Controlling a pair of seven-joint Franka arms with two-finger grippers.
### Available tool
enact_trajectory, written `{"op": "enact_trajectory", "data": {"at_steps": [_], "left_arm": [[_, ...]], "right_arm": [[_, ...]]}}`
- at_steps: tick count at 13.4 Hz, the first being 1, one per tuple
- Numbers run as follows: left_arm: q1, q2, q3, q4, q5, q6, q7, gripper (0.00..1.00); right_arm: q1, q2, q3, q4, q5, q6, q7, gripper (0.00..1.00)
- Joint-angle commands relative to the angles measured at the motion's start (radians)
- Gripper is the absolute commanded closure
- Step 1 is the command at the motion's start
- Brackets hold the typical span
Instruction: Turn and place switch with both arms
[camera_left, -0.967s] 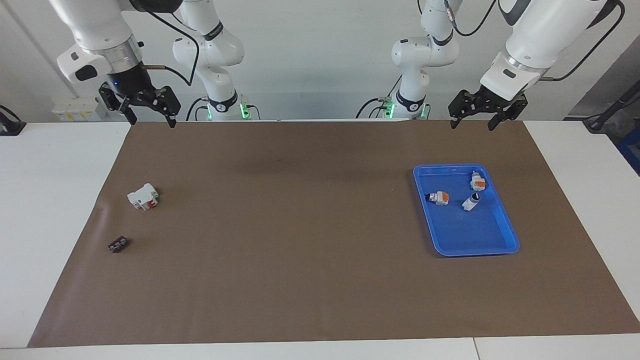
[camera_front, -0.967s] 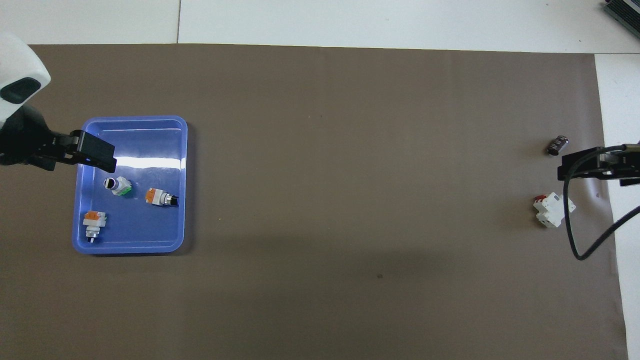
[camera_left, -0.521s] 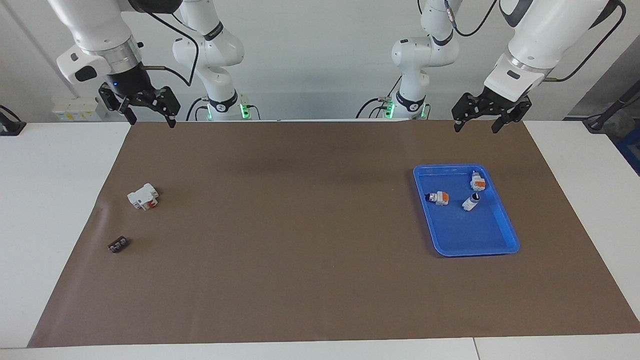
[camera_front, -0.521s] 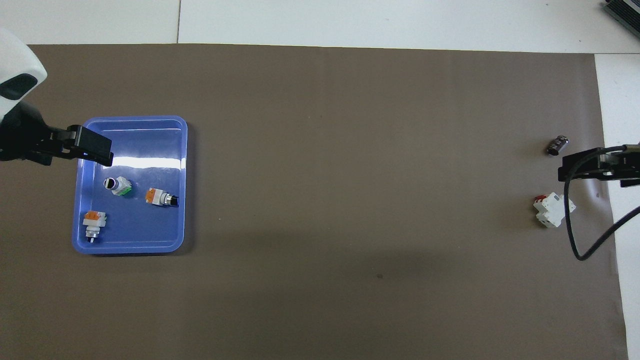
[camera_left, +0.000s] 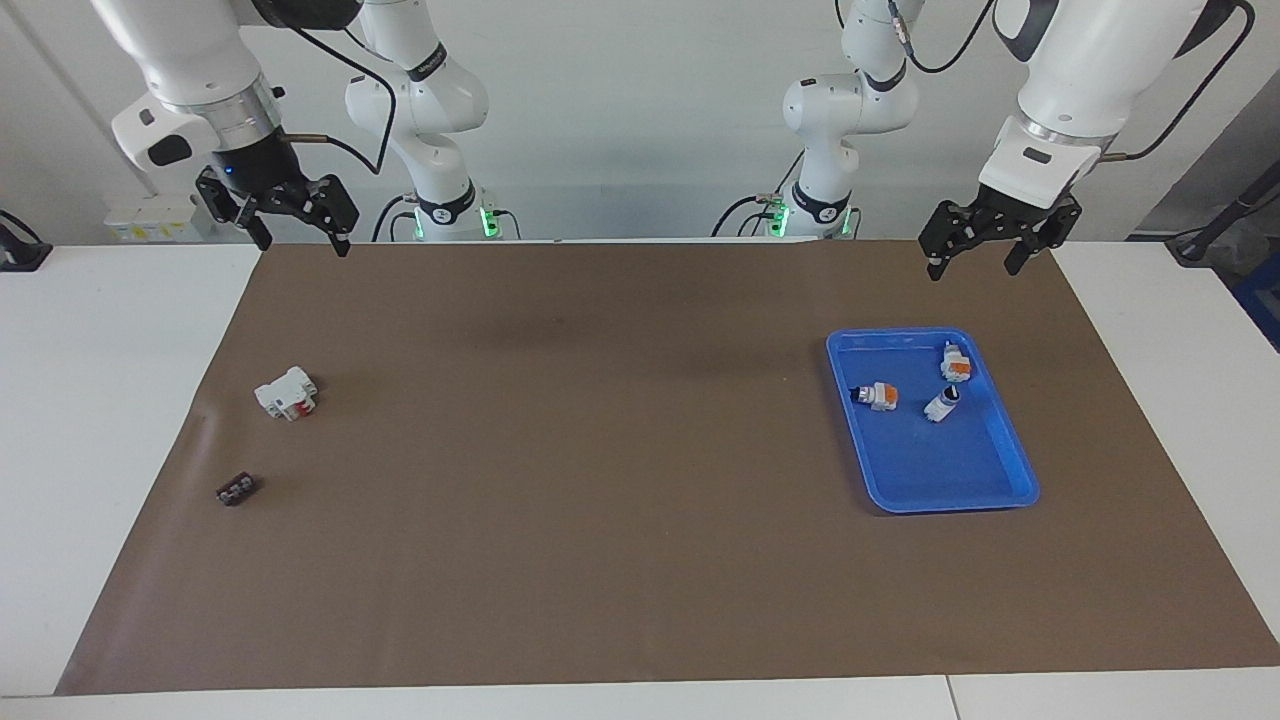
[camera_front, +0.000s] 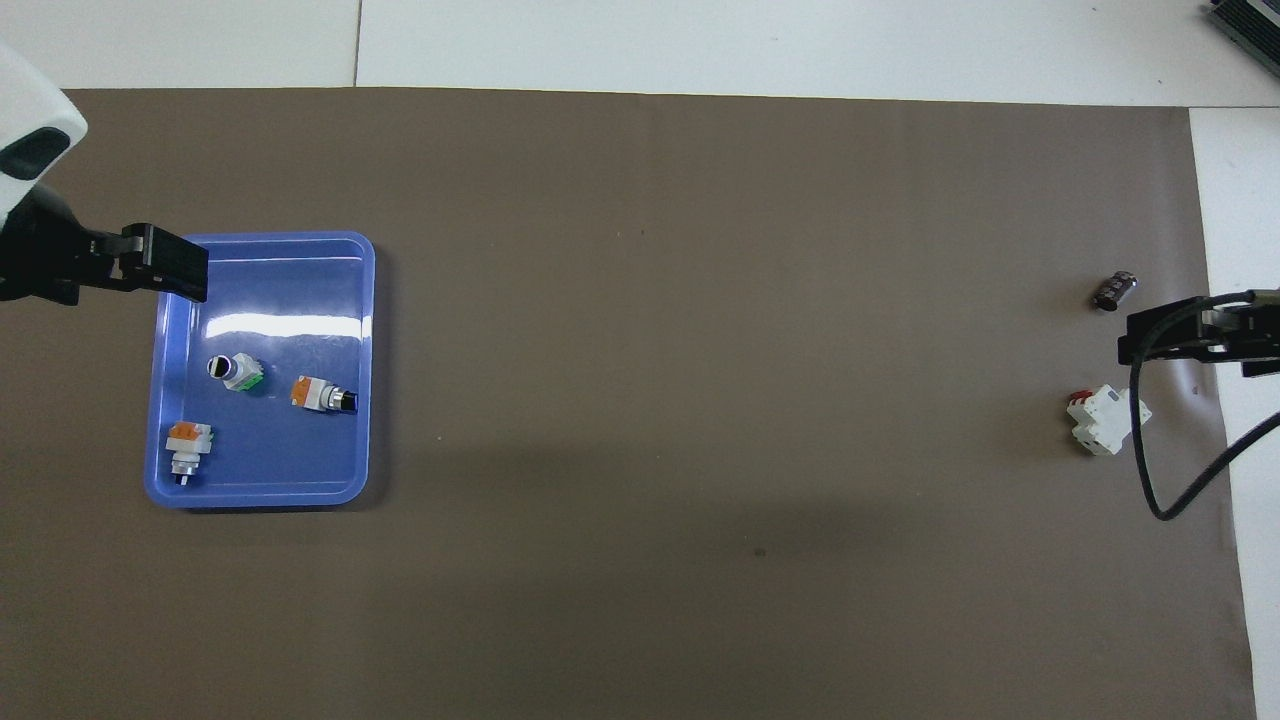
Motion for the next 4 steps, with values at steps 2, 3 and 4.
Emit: {"op": "enact_trajectory", "data": {"at_steps": [2,3,4], "left_arm": [[-0.004,-0.033,0.005,-0.043,0.015,0.04,-0.012,0.0],[-0.004,-0.033,0.005,-0.045,0.015,0.04,-0.009,0.0],[-0.006,-0.033,0.005,-0.045,0.015,0.038,-0.009,0.0]], "right_arm": [[-0.001,-0.008,0.008,-0.011,0.008,-0.003,0.009,0.0],[-0.003,-0.008,0.006,-0.011,0.008,-0.006,0.007,0.0],[-0.004,-0.008,0.006,-0.011,0.008,-0.009,0.006,0.0]]}}
